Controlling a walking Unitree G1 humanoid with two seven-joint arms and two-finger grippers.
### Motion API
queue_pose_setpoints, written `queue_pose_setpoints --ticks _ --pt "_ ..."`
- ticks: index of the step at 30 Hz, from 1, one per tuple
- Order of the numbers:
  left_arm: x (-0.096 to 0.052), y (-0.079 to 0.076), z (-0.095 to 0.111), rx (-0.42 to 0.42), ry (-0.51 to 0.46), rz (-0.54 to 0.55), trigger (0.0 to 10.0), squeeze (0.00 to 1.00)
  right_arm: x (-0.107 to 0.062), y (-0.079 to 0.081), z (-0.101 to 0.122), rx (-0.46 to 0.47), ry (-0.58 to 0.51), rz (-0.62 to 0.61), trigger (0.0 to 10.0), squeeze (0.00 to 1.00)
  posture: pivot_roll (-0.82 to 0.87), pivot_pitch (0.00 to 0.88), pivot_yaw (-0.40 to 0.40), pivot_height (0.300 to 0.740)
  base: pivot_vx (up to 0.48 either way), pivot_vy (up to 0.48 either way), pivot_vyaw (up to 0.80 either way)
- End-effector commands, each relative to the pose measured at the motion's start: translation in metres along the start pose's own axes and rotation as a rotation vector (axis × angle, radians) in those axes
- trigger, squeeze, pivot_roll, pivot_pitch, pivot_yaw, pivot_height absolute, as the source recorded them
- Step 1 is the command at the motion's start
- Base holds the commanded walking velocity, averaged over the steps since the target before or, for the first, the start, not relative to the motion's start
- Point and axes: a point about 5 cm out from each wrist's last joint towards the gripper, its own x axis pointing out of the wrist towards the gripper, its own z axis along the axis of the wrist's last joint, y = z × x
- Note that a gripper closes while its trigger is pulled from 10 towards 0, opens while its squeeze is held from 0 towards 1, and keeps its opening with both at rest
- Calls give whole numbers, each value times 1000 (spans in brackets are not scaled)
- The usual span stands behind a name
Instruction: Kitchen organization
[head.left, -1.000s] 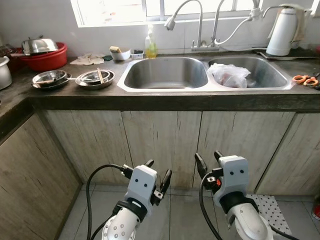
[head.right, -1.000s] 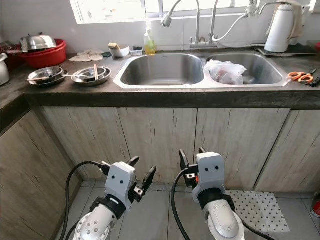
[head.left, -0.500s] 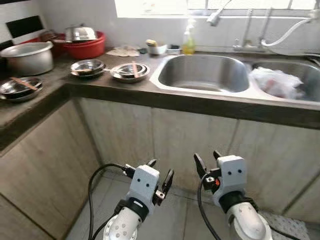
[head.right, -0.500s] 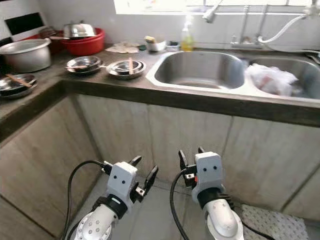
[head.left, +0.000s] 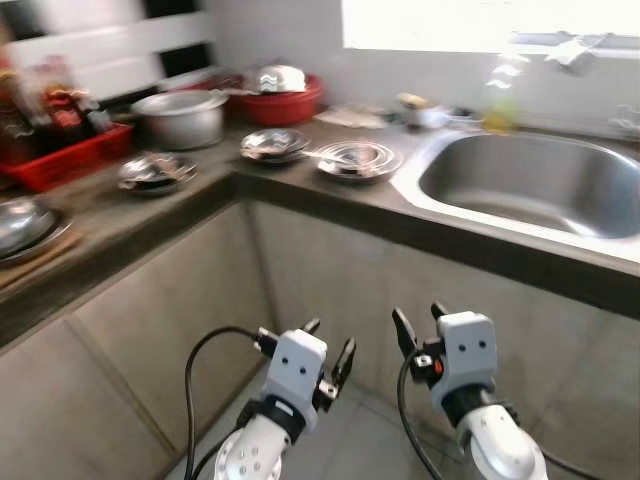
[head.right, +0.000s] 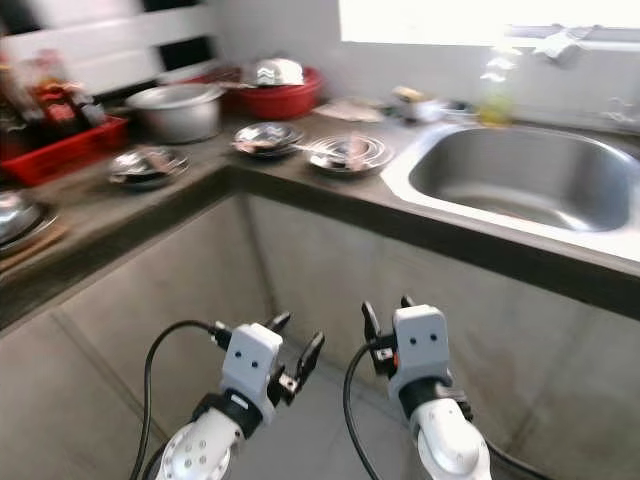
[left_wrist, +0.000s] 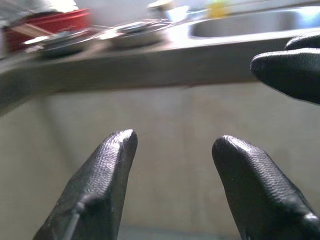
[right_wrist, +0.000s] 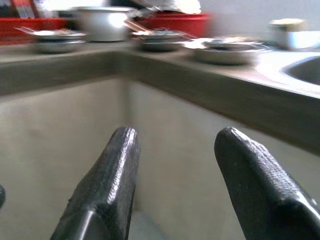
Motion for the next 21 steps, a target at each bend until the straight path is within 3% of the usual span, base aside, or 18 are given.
queue_pose_setpoints --ticks 1,21 --pt "-1 8 0 23 4 27 10000 0 2 4 5 8 -22 14 10000 0 -42 0 3 740 289 0 800" --pt "1 9 1 22 2 33 10000 0 8 -2 7 -19 -40 4 10000 0 -40 0 3 740 285 0 800"
